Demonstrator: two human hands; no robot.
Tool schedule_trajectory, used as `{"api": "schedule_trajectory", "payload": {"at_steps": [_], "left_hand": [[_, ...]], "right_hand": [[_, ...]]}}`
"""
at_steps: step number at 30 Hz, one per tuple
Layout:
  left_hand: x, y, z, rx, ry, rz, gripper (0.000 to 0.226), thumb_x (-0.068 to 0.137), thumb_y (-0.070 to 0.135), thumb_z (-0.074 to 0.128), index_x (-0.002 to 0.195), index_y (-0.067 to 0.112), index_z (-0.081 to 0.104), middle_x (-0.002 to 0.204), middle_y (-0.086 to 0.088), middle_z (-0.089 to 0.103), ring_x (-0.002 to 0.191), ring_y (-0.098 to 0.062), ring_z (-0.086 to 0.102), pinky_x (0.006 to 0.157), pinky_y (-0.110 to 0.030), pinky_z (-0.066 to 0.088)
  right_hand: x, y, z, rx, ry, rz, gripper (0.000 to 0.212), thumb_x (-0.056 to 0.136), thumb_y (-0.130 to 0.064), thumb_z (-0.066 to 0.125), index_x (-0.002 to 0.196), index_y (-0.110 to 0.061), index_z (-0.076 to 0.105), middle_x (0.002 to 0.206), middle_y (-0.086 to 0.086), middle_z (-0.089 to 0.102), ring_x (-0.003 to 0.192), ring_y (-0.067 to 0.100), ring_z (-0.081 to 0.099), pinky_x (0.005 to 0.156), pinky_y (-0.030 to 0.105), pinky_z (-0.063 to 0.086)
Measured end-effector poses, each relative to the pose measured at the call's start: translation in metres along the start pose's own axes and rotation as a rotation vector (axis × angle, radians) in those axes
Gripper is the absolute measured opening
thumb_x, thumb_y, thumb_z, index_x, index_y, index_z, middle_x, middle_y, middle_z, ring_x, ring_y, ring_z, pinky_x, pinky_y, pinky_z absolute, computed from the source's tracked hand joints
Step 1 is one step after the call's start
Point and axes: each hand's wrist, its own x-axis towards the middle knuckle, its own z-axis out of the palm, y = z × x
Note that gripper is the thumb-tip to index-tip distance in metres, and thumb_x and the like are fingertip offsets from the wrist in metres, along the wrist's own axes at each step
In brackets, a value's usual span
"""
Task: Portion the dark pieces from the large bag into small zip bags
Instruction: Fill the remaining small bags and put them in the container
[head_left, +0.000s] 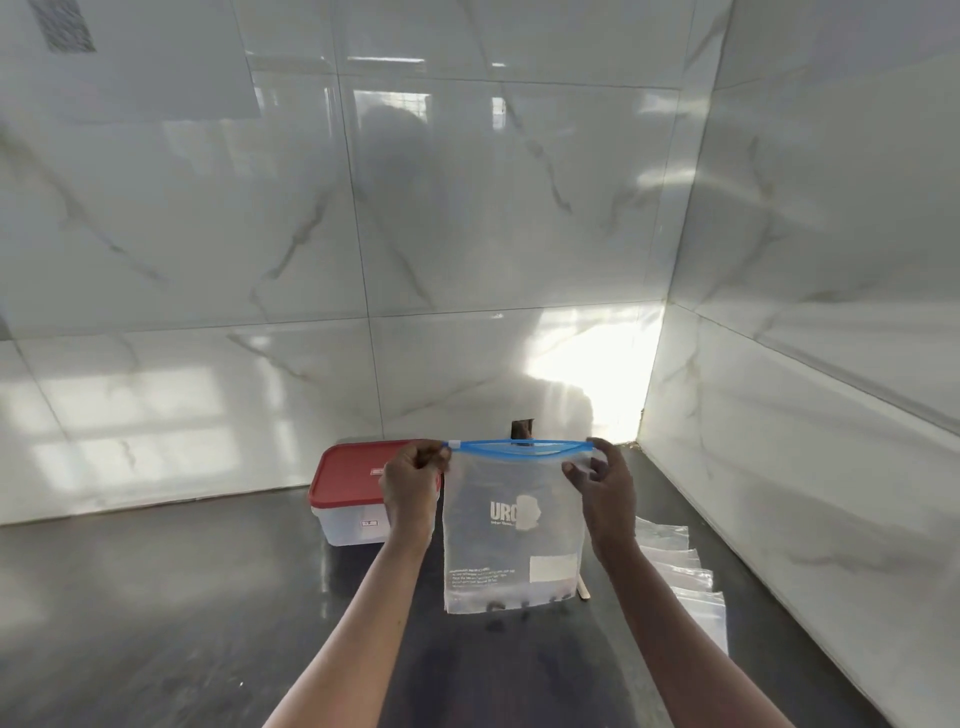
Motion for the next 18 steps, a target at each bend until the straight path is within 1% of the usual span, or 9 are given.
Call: {"api": "schedule_trajectory", "payload": {"at_steps": [2, 4, 6, 8, 10, 12, 13, 15, 18], "left_hand": [[-0.002, -0.002, 0.002, 0.017, 0.0, -0.018, 0.028, 0.079, 0.001, 0.067, 0.067, 0.026, 0.066, 0.064, 0.003, 0.066, 0.064, -0.015, 0.058, 0.066, -0.024, 0.046], [-0.005, -0.004, 0.006, 0.026, -0.002, -0.029, 0.033, 0.076, -0.004, 0.065, 0.063, 0.026, 0.066, 0.061, 0.004, 0.065, 0.064, -0.015, 0.057, 0.068, -0.03, 0.045], [-0.01, -0.003, 0.01, 0.033, 0.007, -0.028, 0.037, 0.075, -0.007, 0.062, 0.059, 0.026, 0.066, 0.053, 0.01, 0.062, 0.057, -0.01, 0.053, 0.064, -0.029, 0.044], [-0.015, 0.002, 0.013, 0.053, 0.017, 0.0, 0.037, 0.076, -0.006, 0.062, 0.058, 0.026, 0.065, 0.049, 0.013, 0.06, 0.048, 0.0, 0.049, 0.057, -0.019, 0.04], [-0.02, 0.005, 0.015, 0.06, 0.021, 0.036, 0.029, 0.077, -0.004, 0.065, 0.063, 0.022, 0.065, 0.053, 0.011, 0.061, 0.048, 0.003, 0.052, 0.051, -0.009, 0.038], [-0.024, 0.006, 0.015, 0.051, 0.019, 0.069, 0.022, 0.078, -0.002, 0.067, 0.07, 0.018, 0.067, 0.062, 0.007, 0.064, 0.055, -0.001, 0.056, 0.052, -0.006, 0.039], [-0.026, 0.006, 0.015, 0.046, 0.02, 0.082, 0.021, 0.078, -0.002, 0.067, 0.072, 0.019, 0.068, 0.064, 0.006, 0.065, 0.058, -0.005, 0.058, 0.052, -0.006, 0.04], [-0.028, 0.004, 0.013, 0.028, 0.031, 0.097, 0.023, 0.078, -0.004, 0.066, 0.073, 0.019, 0.067, 0.064, 0.003, 0.065, 0.056, -0.002, 0.057, 0.053, -0.006, 0.04], [-0.028, 0.0, 0.013, 0.072, 0.041, 0.143, 0.035, 0.078, -0.01, 0.06, 0.069, 0.024, 0.063, 0.064, 0.001, 0.063, 0.056, -0.005, 0.054, 0.054, -0.01, 0.039]], "right_hand": [[-0.008, -0.009, 0.008, -0.239, 0.181, -0.15, 0.054, 0.08, -0.003, 0.07, 0.129, -0.009, 0.048, 0.124, 0.005, 0.059, 0.115, 0.021, 0.054, 0.1, 0.032, 0.037], [-0.013, -0.017, 0.017, -0.406, 0.216, -0.383, 0.054, 0.08, -0.004, 0.07, 0.13, -0.007, 0.05, 0.138, 0.005, 0.05, 0.131, 0.021, 0.044, 0.11, 0.034, 0.028], [-0.015, -0.021, 0.029, -0.585, 0.086, -0.598, 0.041, 0.08, -0.008, 0.07, 0.12, -0.01, 0.06, 0.132, 0.004, 0.057, 0.129, 0.019, 0.048, 0.111, 0.041, 0.022], [-0.018, -0.026, 0.04, -0.71, -0.098, -0.719, 0.03, 0.082, -0.018, 0.067, 0.111, -0.013, 0.066, 0.119, 0.0, 0.066, 0.12, 0.017, 0.057, 0.107, 0.041, 0.018], [-0.021, -0.029, 0.05, -0.829, -0.243, -0.761, 0.03, 0.085, -0.027, 0.061, 0.114, -0.017, 0.066, 0.116, -0.002, 0.067, 0.119, 0.016, 0.057, 0.105, 0.04, 0.018], [-0.023, -0.031, 0.058, -0.892, -0.317, -0.701, 0.028, 0.091, -0.025, 0.056, 0.118, -0.022, 0.063, 0.117, -0.005, 0.066, 0.121, 0.015, 0.053, 0.106, 0.039, 0.014], [-0.023, -0.032, 0.061, -0.877, -0.311, -0.698, 0.025, 0.091, -0.022, 0.056, 0.114, -0.023, 0.064, 0.112, -0.005, 0.067, 0.117, 0.017, 0.054, 0.101, 0.038, 0.014], [-0.023, -0.035, 0.065, -0.839, -0.27, -0.714, 0.017, 0.089, -0.018, 0.057, 0.1, -0.024, 0.069, 0.097, -0.004, 0.069, 0.105, 0.02, 0.059, 0.092, 0.036, 0.018], [-0.023, -0.042, 0.067, -0.874, -0.287, -0.718, 0.018, 0.086, -0.015, 0.057, 0.093, -0.026, 0.07, 0.091, -0.005, 0.068, 0.101, 0.018, 0.058, 0.094, 0.039, 0.022]]}}
